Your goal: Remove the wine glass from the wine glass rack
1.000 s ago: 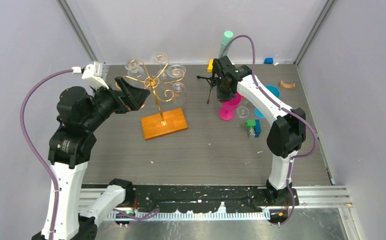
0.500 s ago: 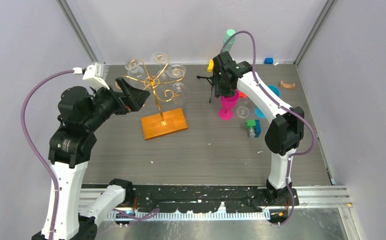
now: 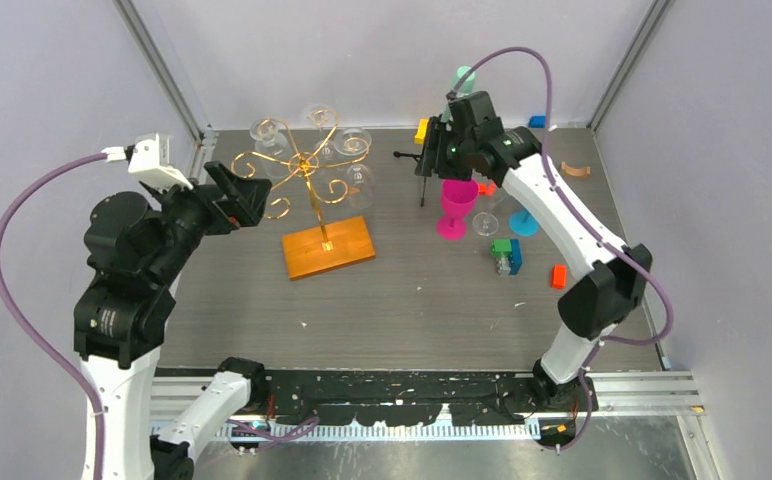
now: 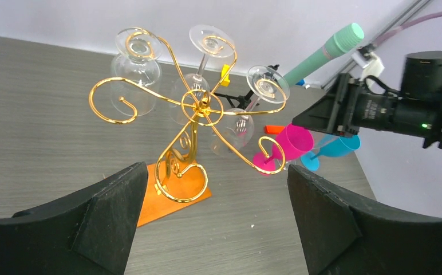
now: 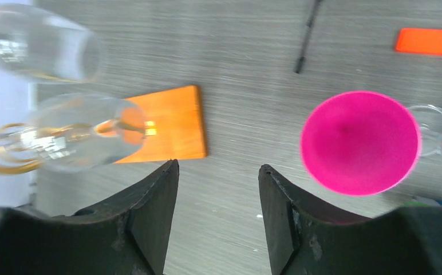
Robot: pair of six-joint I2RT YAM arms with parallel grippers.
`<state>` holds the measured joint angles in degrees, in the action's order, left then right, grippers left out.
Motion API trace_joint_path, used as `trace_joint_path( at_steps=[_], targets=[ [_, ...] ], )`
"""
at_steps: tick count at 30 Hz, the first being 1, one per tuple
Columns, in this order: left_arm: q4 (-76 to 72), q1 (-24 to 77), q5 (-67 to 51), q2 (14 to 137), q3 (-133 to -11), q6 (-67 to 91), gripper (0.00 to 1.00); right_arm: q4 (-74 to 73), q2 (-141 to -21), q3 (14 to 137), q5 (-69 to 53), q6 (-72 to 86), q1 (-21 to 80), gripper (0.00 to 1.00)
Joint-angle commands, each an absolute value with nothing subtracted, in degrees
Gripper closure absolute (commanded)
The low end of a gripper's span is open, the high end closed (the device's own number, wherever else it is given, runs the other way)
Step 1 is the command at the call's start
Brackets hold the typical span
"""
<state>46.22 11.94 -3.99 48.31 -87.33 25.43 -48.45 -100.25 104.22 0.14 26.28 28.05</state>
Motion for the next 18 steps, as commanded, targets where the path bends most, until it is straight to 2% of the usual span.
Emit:
trace_joint_path(
  at_steps=[1,7,11,18],
  targets=[
    [45.6,11.9,-1.8,47.7,-88.9,23.9,0.05,-34.8,-92.3,100.7,-7.8,33.3,28.0,0.4],
    [45.1,11.9,-1.9,47.6,-88.1,24.3,0.05,-13.5,-85.4,89.8,-15.4,47.7,28.0,0.35],
    [44.5,11.9,-3.0,47.5,-87.4,25.1,0.05,-2.8,-87.0,87.2,-21.4,57.6,28.1,0.35],
    [45.3,11.9,-3.7,47.3,-87.1,25.6,0.05,1.0,-92.1,91.0,-23.7,62.4,29.1,0.35]
  ],
)
